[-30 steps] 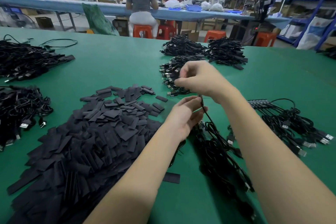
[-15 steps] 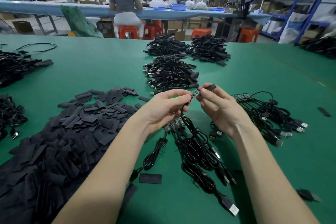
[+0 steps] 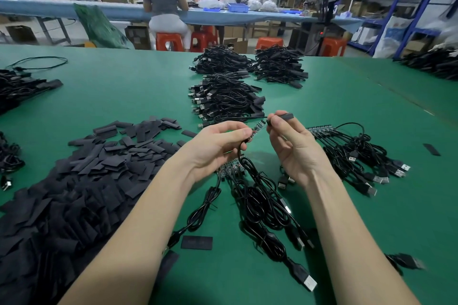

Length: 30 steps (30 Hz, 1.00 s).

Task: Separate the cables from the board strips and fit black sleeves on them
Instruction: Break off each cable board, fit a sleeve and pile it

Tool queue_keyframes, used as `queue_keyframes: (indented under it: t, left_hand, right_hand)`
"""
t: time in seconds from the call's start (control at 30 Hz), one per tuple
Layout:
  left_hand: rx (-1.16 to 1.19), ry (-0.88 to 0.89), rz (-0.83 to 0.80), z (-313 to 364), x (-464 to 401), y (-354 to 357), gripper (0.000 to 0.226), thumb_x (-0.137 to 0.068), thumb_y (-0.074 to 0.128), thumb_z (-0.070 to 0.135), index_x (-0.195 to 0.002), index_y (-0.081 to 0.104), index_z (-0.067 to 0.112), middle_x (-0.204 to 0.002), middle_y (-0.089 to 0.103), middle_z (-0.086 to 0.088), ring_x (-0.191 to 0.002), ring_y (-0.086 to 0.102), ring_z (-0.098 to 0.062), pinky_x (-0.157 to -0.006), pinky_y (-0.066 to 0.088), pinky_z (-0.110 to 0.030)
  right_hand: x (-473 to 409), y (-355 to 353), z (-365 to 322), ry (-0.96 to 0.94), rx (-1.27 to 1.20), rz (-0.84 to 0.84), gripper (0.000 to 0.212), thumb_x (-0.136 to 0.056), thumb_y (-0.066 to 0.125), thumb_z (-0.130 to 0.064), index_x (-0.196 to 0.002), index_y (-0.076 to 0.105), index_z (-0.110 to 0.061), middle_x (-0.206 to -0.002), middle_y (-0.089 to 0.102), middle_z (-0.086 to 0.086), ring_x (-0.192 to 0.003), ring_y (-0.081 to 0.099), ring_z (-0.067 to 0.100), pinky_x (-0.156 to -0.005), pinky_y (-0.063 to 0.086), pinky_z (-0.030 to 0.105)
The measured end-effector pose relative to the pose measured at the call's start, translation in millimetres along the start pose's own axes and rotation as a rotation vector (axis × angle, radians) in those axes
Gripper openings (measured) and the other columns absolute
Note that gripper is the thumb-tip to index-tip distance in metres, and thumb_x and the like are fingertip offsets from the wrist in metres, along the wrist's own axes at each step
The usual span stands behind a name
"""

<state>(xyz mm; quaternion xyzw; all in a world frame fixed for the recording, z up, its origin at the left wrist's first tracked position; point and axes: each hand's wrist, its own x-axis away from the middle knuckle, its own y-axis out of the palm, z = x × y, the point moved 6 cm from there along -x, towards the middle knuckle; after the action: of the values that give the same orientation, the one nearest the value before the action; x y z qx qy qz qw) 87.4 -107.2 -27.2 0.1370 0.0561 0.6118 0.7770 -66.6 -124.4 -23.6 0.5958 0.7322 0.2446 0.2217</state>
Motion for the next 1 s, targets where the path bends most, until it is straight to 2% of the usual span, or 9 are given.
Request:
queue_keyframes:
  t: [0.3, 0.4, 0.53, 0.8, 0.87, 0.93, 1.0]
  left_hand:
    - [-0.004, 0.018, -0.011, 1, 1, -2, 0.014, -0.082, 0.074, 0.011, -0.092, 0.064, 0.015, -0.076, 0.065, 0.004, -0.062, 0.059, -0.006, -0.062, 0.047, -0.015]
    - [-0.036, 0.037, -0.056, 5, 3, -3, 0.023, -0.073, 0.076, 0.016, -0.09, 0.062, 0.015, -0.077, 0.067, 0.003, -0.062, 0.059, -0.007, -0.062, 0.05, -0.015]
    - [-0.095, 0.047, -0.147, 13, 7, -6, 0.022, -0.076, 0.076, 0.01, -0.091, 0.06, 0.013, -0.079, 0.069, 0.0, -0.064, 0.059, -0.009, -0.063, 0.053, -0.016]
    - [-0.217, 0.071, -0.224, 18, 13, -5, 0.023, -0.075, 0.076, 0.011, -0.091, 0.059, 0.014, -0.077, 0.066, -0.002, -0.062, 0.057, -0.011, -0.065, 0.051, -0.016]
    - [-0.218, 0.082, -0.209, 18, 13, -5, 0.023, -0.076, 0.075, 0.01, -0.091, 0.058, 0.014, -0.076, 0.066, -0.001, -0.061, 0.058, -0.01, -0.063, 0.051, -0.015]
    - [-0.174, 0.094, -0.183, 19, 12, -5, 0.022, -0.076, 0.074, 0.01, -0.09, 0.058, 0.014, -0.075, 0.067, 0.001, -0.061, 0.057, -0.01, -0.063, 0.051, -0.015]
    - [-0.108, 0.098, -0.172, 18, 11, -4, 0.021, -0.077, 0.073, 0.01, -0.091, 0.058, 0.015, -0.076, 0.067, 0.002, -0.063, 0.056, -0.01, -0.064, 0.052, -0.015]
  right_hand:
    - [2, 3, -3, -0.048, 0.137, -0.053, 0.016, -0.065, 0.08, -0.009, -0.074, 0.08, -0.022, -0.086, 0.076, -0.003, -0.079, 0.07, 0.006, -0.072, 0.055, 0.015]
    - [2, 4, -4, -0.058, 0.185, -0.076, 0.016, -0.064, 0.082, -0.009, -0.074, 0.08, -0.022, -0.087, 0.076, -0.001, -0.081, 0.07, 0.006, -0.073, 0.055, 0.016]
    - [4, 8, -2, 0.001, 0.22, -0.174, 0.017, -0.068, 0.081, -0.008, -0.078, 0.08, -0.022, -0.089, 0.077, -0.002, -0.08, 0.07, 0.005, -0.074, 0.055, 0.016]
    - [12, 9, -4, 0.106, 0.3, -0.347, 0.032, -0.051, 0.095, -0.021, -0.08, 0.08, -0.024, -0.091, 0.077, -0.003, -0.083, 0.071, 0.005, -0.075, 0.056, 0.017]
    - [12, 10, -8, 0.086, 0.383, -0.369, 0.031, -0.056, 0.096, -0.013, -0.081, 0.08, -0.024, -0.092, 0.077, -0.002, -0.086, 0.071, 0.006, -0.078, 0.056, 0.018]
    - [10, 12, -11, 0.034, 0.402, -0.356, 0.027, -0.067, 0.088, -0.002, -0.081, 0.079, -0.024, -0.093, 0.077, -0.002, -0.086, 0.07, 0.007, -0.079, 0.056, 0.019]
    - [9, 17, -11, -0.028, 0.338, -0.337, 0.026, -0.067, 0.087, -0.004, -0.08, 0.079, -0.025, -0.094, 0.077, -0.002, -0.086, 0.07, 0.006, -0.08, 0.056, 0.019]
